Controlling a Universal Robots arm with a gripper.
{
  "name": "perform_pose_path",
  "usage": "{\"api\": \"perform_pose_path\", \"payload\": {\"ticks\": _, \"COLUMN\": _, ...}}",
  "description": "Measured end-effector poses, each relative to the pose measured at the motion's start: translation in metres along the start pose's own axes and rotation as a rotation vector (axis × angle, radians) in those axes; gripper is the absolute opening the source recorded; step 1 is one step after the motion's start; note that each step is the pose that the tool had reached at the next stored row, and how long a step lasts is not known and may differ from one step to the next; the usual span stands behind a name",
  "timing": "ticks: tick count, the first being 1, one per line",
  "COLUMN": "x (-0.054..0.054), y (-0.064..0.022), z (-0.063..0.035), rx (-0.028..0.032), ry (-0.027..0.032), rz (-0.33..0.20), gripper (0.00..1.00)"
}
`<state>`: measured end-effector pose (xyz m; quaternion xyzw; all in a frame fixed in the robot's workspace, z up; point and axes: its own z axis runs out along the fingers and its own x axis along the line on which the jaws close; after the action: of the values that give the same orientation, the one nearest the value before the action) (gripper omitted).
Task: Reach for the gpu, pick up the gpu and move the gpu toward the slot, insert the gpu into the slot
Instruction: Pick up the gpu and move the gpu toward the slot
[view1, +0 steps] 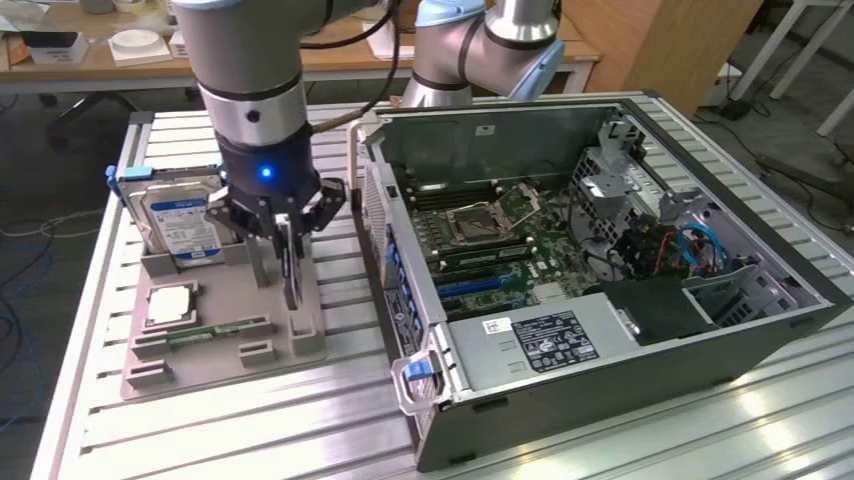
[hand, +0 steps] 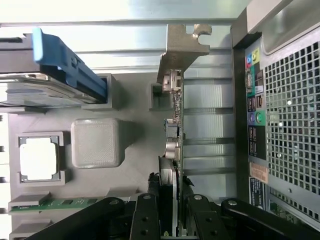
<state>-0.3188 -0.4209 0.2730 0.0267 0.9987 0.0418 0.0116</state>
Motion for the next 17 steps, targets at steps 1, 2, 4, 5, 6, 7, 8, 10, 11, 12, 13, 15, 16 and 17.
{"api": "perform_pose_path", "payload": {"ticks": 1, "x": 0.0, "y": 0.0003, "z": -0.0034, "rx": -0.0024, "ry": 0.0001, "rz": 0.0, "gripper": 0.27}}
{"api": "perform_pose_path", "payload": {"ticks": 2, "x": 0.0, "y": 0.0006, "z": -0.0068, "rx": -0.0044, "ry": 0.0002, "rz": 0.0, "gripper": 0.27}}
{"api": "perform_pose_path", "payload": {"ticks": 4, "x": 0.0, "y": 0.0012, "z": -0.0139, "rx": -0.008, "ry": 0.0004, "rz": 0.0, "gripper": 0.27}}
{"api": "perform_pose_path", "payload": {"ticks": 5, "x": 0.0, "y": 0.0015, "z": -0.0171, "rx": -0.0096, "ry": 0.0006, "rz": 0.0, "gripper": 0.27}}
{"api": "perform_pose_path", "payload": {"ticks": 6, "x": 0.0, "y": 0.0016, "z": -0.019, "rx": -0.011, "ry": 0.0006, "rz": 0.0, "gripper": 0.27}}
{"api": "perform_pose_path", "payload": {"ticks": 7, "x": 0.0, "y": 0.0017, "z": -0.0197, "rx": -0.0119, "ry": 0.0005, "rz": 0.0, "gripper": 0.27}}
{"api": "perform_pose_path", "payload": {"ticks": 8, "x": 0.0, "y": 0.0017, "z": -0.0197, "rx": -0.0121, "ry": 0.0004, "rz": 0.0, "gripper": 0.27}}
{"api": "perform_pose_path", "payload": {"ticks": 10, "x": 0.0, "y": 0.0017, "z": -0.0197, "rx": -0.0122, "ry": 0.0003, "rz": 0.0, "gripper": 0.27}}
{"api": "perform_pose_path", "payload": {"ticks": 11, "x": 0.0, "y": 0.0017, "z": -0.0198, "rx": -0.0122, "ry": 0.0005, "rz": 0.0, "gripper": 0.27}}
{"api": "perform_pose_path", "payload": {"ticks": 12, "x": 0.0, "y": 0.0017, "z": -0.0199, "rx": -0.012, "ry": 0.0006, "rz": 0.0, "gripper": 0.27}}
{"api": "perform_pose_path", "payload": {"ticks": 13, "x": 0.0, "y": 0.0017, "z": -0.0199, "rx": -0.0121, "ry": 0.0006, "rz": 0.0, "gripper": 0.27}}
{"api": "perform_pose_path", "payload": {"ticks": 15, "x": 0.0, "y": 0.0017, "z": -0.0199, "rx": -0.012, "ry": 0.0006, "rz": 0.0, "gripper": 0.27}}
{"api": "perform_pose_path", "payload": {"ticks": 16, "x": 0.0, "y": 0.0017, "z": -0.0199, "rx": -0.012, "ry": 0.0006, "rz": 0.0, "gripper": 0.27}}
{"api": "perform_pose_path", "payload": {"ticks": 17, "x": 0.0, "y": 0.0017, "z": -0.0199, "rx": -0.012, "ry": 0.0006, "rz": 0.0, "gripper": 0.27}}
